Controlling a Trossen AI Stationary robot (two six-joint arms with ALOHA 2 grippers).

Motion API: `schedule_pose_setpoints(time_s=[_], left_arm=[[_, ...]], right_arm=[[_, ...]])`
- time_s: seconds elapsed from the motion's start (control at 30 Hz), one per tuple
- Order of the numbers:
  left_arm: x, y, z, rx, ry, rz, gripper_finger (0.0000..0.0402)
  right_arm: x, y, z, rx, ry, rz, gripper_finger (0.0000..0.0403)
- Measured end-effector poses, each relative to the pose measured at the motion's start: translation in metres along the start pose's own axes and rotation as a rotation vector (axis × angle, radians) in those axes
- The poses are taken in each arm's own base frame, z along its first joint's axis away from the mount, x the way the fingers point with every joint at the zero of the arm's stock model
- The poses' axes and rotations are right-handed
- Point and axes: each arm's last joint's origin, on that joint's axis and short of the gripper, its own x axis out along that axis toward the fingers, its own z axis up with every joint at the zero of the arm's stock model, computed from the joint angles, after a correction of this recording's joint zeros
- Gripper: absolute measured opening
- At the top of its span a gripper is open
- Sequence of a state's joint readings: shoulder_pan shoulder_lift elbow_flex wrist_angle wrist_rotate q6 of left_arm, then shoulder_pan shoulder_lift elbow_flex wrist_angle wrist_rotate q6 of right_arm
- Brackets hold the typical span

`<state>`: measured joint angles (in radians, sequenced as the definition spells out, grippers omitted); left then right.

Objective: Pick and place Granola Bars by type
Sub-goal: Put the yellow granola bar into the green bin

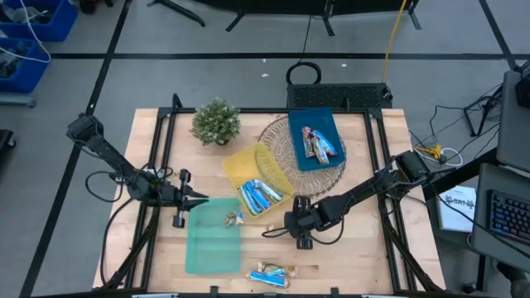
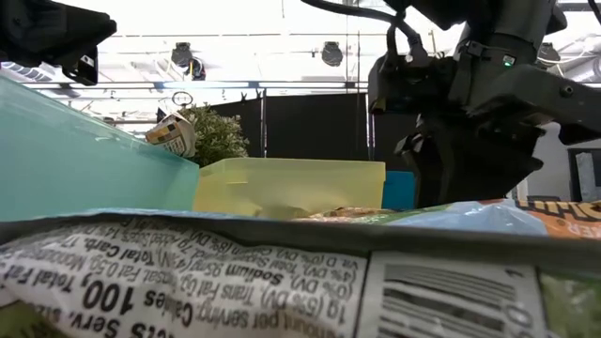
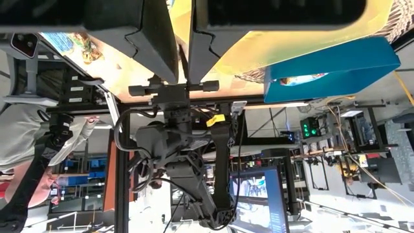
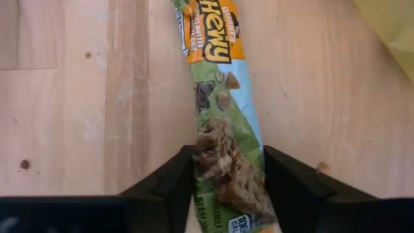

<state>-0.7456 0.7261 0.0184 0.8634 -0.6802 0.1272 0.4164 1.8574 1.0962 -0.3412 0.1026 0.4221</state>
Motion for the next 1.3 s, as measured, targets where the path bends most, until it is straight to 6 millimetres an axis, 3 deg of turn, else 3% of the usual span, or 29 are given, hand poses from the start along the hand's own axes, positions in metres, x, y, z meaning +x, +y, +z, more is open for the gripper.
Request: schedule_pose_setpoints(time_s=[0.2, 0.27, 0.57, 0.83, 1.0, 1.3], left_arm=[[0.000, 0.000, 0.000, 0.000, 0.000, 0.000, 0.0040], [0.000, 0.000, 0.000, 0.000, 0.000, 0.000, 0.0040], [0.000, 0.000, 0.000, -0.001, 0.000, 0.001, 0.0040], [0.000, 0.000, 0.000, -0.002, -0.001, 0.001, 0.0040], [0.000, 0.000, 0.000, -0.005, -0.002, 0.001, 0.0040], [0.000, 0.000, 0.000, 0.067, -0.001, 0.001, 0.0040]], right_arm=[[0.001, 0.000, 0.000, -0.028, -0.008, -0.011, 0.0037], [0.001, 0.000, 0.000, -0.051, -0.011, -0.016, 0.0014], [-0.005, 0.009, 0.002, -0.156, -0.064, 0.024, 0.0008], [-0.048, 0.024, 0.013, -0.260, -0.271, 0.054, 0.0007], [-0.074, 0.027, 0.021, -0.355, -0.579, 0.130, 0.0006], [-0.089, -0.010, -0.003, -0.346, -0.925, 0.179, 0.0006]])
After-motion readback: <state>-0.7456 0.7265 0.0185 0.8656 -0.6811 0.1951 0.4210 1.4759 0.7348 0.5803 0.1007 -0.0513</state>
